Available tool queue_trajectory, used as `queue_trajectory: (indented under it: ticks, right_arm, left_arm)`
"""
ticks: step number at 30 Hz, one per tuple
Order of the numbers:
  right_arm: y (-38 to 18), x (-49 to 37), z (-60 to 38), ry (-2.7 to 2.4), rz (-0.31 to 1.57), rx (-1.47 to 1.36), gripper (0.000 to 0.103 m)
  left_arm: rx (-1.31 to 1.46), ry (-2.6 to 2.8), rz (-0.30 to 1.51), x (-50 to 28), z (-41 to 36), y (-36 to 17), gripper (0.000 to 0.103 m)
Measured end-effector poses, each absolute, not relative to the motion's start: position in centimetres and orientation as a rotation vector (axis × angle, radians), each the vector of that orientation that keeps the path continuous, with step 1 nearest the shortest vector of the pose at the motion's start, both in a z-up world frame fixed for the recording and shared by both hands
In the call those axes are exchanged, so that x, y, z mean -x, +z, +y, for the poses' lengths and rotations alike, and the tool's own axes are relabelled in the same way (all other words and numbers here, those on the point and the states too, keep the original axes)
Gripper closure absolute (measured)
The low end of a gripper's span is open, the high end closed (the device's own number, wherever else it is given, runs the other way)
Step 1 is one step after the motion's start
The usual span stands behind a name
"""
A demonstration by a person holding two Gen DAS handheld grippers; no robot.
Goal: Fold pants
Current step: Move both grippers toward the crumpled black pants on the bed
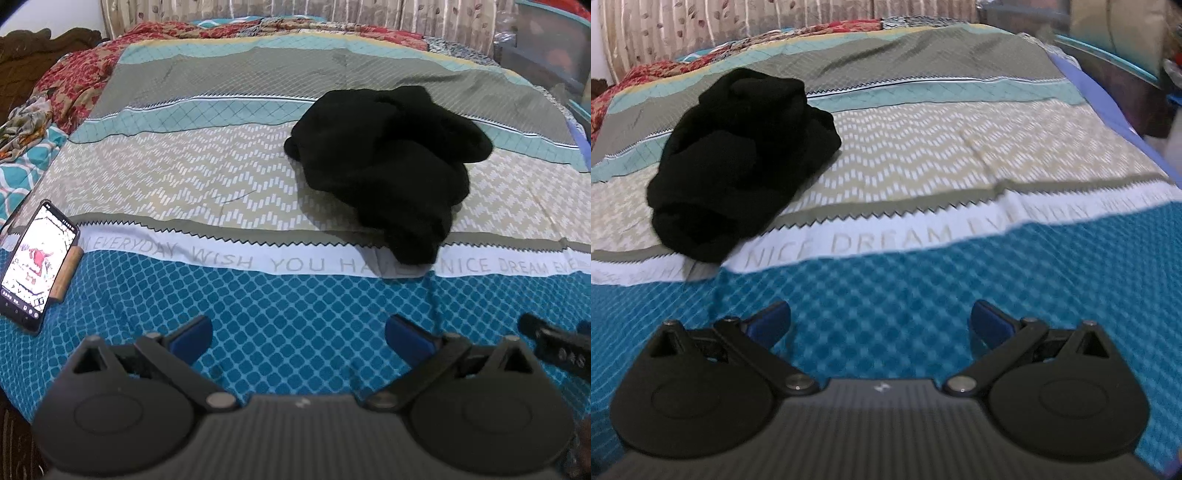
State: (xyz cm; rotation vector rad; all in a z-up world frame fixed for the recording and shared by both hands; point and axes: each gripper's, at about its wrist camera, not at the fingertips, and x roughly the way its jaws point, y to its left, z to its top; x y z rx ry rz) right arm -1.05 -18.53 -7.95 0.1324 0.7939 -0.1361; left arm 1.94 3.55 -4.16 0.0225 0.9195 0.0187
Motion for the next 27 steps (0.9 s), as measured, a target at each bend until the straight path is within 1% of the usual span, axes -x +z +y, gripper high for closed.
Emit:
queue_trajectory:
  ticks: [6,12,16,21,24,27]
  right_arm:
    - [-5.5,4.6,-18.4,-0.112,0.760,-0.162,0.000]
    - [-2.9,8.1,-18.2,-0.113,0.641,-0.151,0.000]
    - [-2.7,9.9,-18.6,-0.101,0.613,-0.211,0.000]
    - [-2.9,11.0,-19.6,-0.028,0.623,-0.328,0.000]
    - [-3.6,11.1,-19.9,0.077,0.643,-0.419,0.000]
    - [-2.8,11.4,-19.6,0.076,0.599,-0.400,0.000]
  left_arm:
    - [-0.015,-0.022,0.905,-0.6,2.9,-3.7,0.000]
    - [0.018,-0.049,0.910,1.4,2.8,-3.7,0.000]
    - [0.064,-0.082,0.908,3.4,3.0,-3.5,0.000]
    - [0.057,-0.137,0.824,5.4,2.6,-2.1,0.000]
    - [0.042,-0.153,0.806,5.8,2.1,-1.9,0.000]
    - [0.034,-0.153,0.799,6.0,1.9,-1.8,0.000]
